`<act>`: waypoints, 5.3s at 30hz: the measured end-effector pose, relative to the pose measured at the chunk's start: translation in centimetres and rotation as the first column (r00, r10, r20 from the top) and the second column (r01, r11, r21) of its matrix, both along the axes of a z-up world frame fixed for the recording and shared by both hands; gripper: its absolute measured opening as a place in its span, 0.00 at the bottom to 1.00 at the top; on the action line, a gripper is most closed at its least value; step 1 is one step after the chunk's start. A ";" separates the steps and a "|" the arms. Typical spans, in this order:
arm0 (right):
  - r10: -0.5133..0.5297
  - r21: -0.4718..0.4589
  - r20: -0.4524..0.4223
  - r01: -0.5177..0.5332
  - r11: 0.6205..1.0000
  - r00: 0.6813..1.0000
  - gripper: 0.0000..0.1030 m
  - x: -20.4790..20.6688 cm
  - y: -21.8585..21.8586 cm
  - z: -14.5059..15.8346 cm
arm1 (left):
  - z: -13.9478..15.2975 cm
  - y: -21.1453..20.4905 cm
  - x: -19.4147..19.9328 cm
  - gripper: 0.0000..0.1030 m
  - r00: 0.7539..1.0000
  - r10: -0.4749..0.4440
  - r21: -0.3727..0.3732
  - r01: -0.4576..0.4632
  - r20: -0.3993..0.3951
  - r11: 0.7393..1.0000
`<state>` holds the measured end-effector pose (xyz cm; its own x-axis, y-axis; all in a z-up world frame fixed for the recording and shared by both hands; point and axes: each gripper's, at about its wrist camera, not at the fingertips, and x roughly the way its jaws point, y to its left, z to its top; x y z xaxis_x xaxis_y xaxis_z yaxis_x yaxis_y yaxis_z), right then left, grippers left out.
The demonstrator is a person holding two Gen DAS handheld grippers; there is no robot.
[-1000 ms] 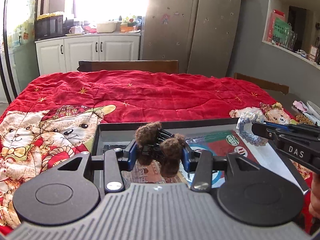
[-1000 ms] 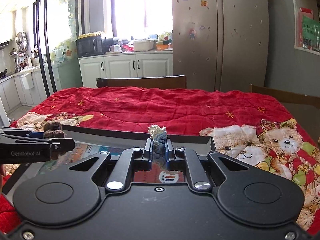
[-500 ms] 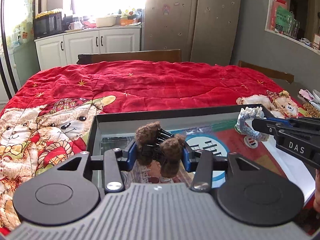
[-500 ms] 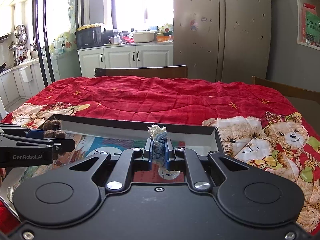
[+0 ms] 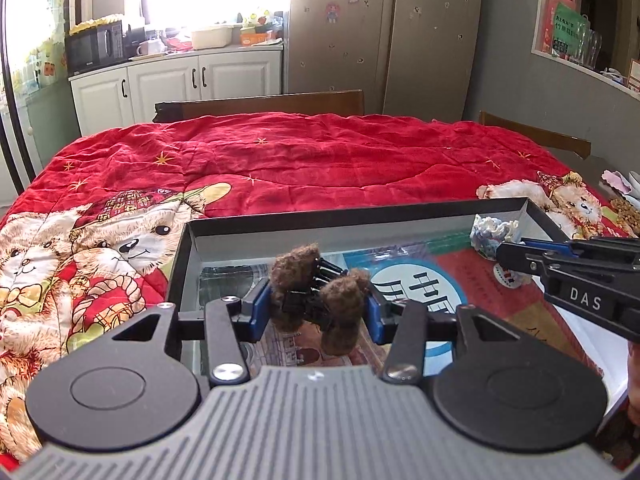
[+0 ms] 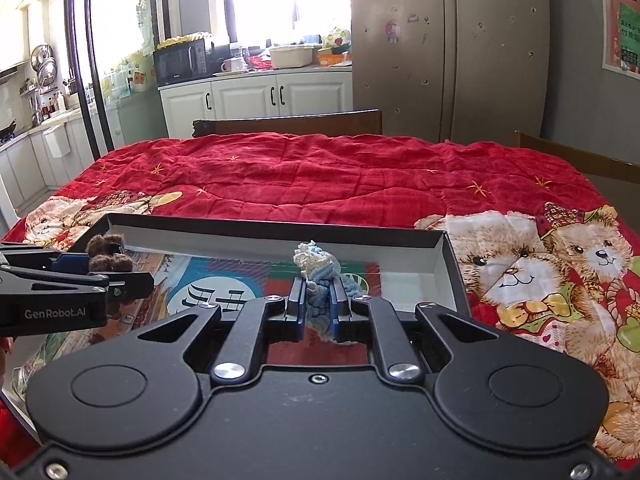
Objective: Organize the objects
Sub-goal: 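Lower and open the left tool in the box while the right tool releases the scrunchie there, then withdraw both tools from the box back toward the remaining items, then grasp the black-and-white scrunchie with the left tool while the right tool grasps a tan paper triangle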
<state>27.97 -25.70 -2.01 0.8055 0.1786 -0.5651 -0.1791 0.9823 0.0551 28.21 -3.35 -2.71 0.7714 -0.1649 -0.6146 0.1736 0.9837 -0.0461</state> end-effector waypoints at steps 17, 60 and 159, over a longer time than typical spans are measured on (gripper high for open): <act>0.049 -0.033 -0.048 -0.051 0.998 0.998 0.12 0.6 0.8 -0.5 | -0.5 -0.6 0.0 0.62 1.000 -0.015 0.041 0.016 -0.018 0.999; 0.056 -0.004 0.077 -0.055 0.998 0.995 0.34 -2.2 0.1 2.1 | 1.8 -0.6 -2.5 0.89 0.998 0.007 0.048 -0.011 0.068 0.999; 0.308 -0.056 0.074 -0.305 0.951 0.948 0.56 -30.3 0.7 1.5 | -0.5 0.7 -26.3 0.76 0.955 -0.272 0.138 0.256 0.117 0.957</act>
<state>-2.33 -25.03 -0.50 0.7589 0.4009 -0.5133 -0.4741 0.8804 -0.0133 1.94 -2.60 -3.18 0.7865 -0.3053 -0.5369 0.4244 0.8987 0.1108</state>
